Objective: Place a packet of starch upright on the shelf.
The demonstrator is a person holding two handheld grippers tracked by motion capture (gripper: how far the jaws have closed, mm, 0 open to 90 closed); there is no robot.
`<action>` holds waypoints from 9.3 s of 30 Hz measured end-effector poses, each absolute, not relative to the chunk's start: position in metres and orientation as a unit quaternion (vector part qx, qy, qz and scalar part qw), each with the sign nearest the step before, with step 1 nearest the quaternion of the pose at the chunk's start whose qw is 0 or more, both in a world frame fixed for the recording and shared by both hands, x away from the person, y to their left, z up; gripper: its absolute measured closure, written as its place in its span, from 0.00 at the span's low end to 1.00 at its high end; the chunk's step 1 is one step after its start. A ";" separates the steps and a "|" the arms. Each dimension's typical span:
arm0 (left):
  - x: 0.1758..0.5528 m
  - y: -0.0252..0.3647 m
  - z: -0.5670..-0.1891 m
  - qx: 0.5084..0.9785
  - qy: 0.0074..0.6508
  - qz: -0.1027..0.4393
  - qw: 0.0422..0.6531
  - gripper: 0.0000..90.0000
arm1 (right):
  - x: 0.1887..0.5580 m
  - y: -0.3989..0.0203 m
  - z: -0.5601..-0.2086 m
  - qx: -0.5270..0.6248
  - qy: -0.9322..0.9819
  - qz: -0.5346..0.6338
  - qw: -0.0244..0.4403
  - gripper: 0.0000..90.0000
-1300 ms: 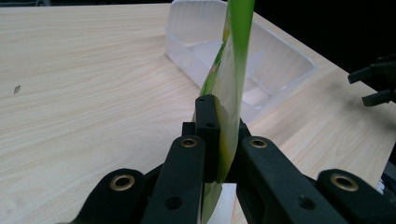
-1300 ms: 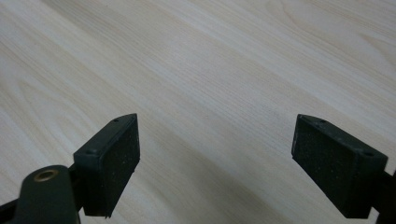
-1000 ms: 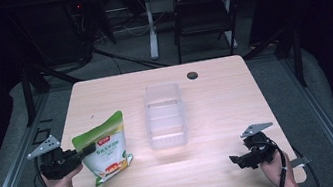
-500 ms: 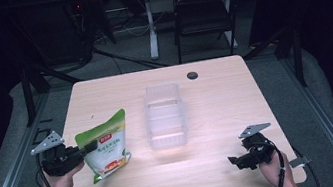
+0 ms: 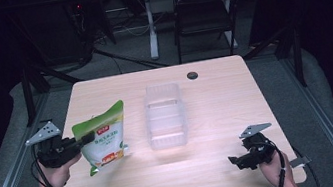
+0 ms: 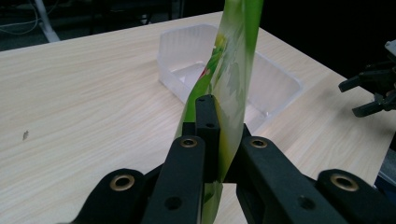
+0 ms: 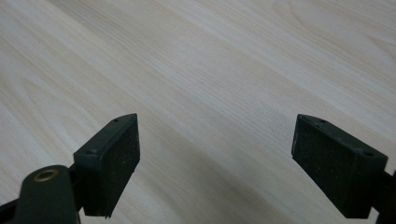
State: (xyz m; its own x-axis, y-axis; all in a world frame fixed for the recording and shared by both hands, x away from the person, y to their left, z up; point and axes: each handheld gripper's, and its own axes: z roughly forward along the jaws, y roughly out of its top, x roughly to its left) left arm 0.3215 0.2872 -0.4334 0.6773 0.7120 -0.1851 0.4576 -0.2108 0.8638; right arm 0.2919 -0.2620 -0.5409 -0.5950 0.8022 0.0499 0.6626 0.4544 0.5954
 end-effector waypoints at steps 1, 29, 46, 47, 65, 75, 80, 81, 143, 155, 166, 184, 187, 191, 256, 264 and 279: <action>0.324 0.286 -0.431 0.768 0.379 0.127 0.500 1.00 | 0.293 -0.262 -0.542 0.433 0.845 0.289 0.118 0.17; 0.357 0.260 -0.395 0.776 0.352 0.132 0.506 1.00 | 0.292 -0.261 -0.539 0.431 0.847 0.285 0.127 0.16; 0.374 0.240 -0.372 0.778 0.337 0.141 0.511 1.00 | 0.293 -0.263 -0.541 0.435 0.846 0.283 0.124 0.17; 0.375 0.239 -0.371 0.779 0.335 0.140 0.511 1.00 | 0.293 -0.263 -0.541 0.435 0.846 0.283 0.124 0.17; 0.381 0.211 -0.367 0.787 0.306 0.129 0.519 1.00 | 0.293 -0.263 -0.541 0.435 0.846 0.282 0.123 0.17; 0.385 0.189 -0.372 0.800 0.286 0.109 0.515 1.00 | 0.294 -0.262 -0.541 0.432 0.848 0.282 0.119 0.17; 0.389 0.175 -0.382 0.807 0.273 0.092 0.515 1.00 | 0.294 -0.262 -0.542 0.427 0.854 0.273 0.116 0.17; 0.389 0.175 -0.382 0.807 0.273 0.092 0.515 1.00 | 0.294 -0.262 -0.542 0.427 0.854 0.273 0.116 0.17; 0.420 0.092 -0.396 0.842 0.303 0.087 0.437 0.25 | 0.296 -0.260 -0.541 0.425 0.856 0.274 0.103 0.17; 0.436 0.061 -0.410 0.855 0.308 0.112 0.401 0.64 | 0.296 -0.262 -0.542 0.429 0.856 0.271 0.099 0.17; 0.436 0.057 -0.415 0.865 0.288 0.114 0.394 0.97 | 0.296 -0.264 -0.543 0.432 0.854 0.274 0.097 0.17; 0.434 0.071 -0.409 0.862 0.272 0.096 0.416 1.00 | 0.296 -0.265 -0.542 0.433 0.853 0.276 0.096 0.17; 0.432 0.076 -0.408 0.860 0.269 0.094 0.422 1.00 | 0.296 -0.265 -0.542 0.432 0.854 0.275 0.095 0.17; 0.429 0.079 -0.407 0.855 0.267 0.093 0.434 1.00 | 0.296 -0.265 -0.542 0.432 0.854 0.276 0.093 0.17; 0.430 0.097 -0.423 0.825 0.240 0.119 0.498 1.00 | 0.296 -0.267 -0.543 0.435 0.853 0.275 0.085 0.17; 0.427 0.101 -0.420 0.826 0.262 0.113 0.486 0.99 | 0.295 -0.266 -0.543 0.435 0.853 0.275 0.085 0.17; 0.424 0.113 -0.416 0.830 0.289 0.123 0.462 0.99 | 0.295 -0.266 -0.543 0.433 0.855 0.273 0.083 0.17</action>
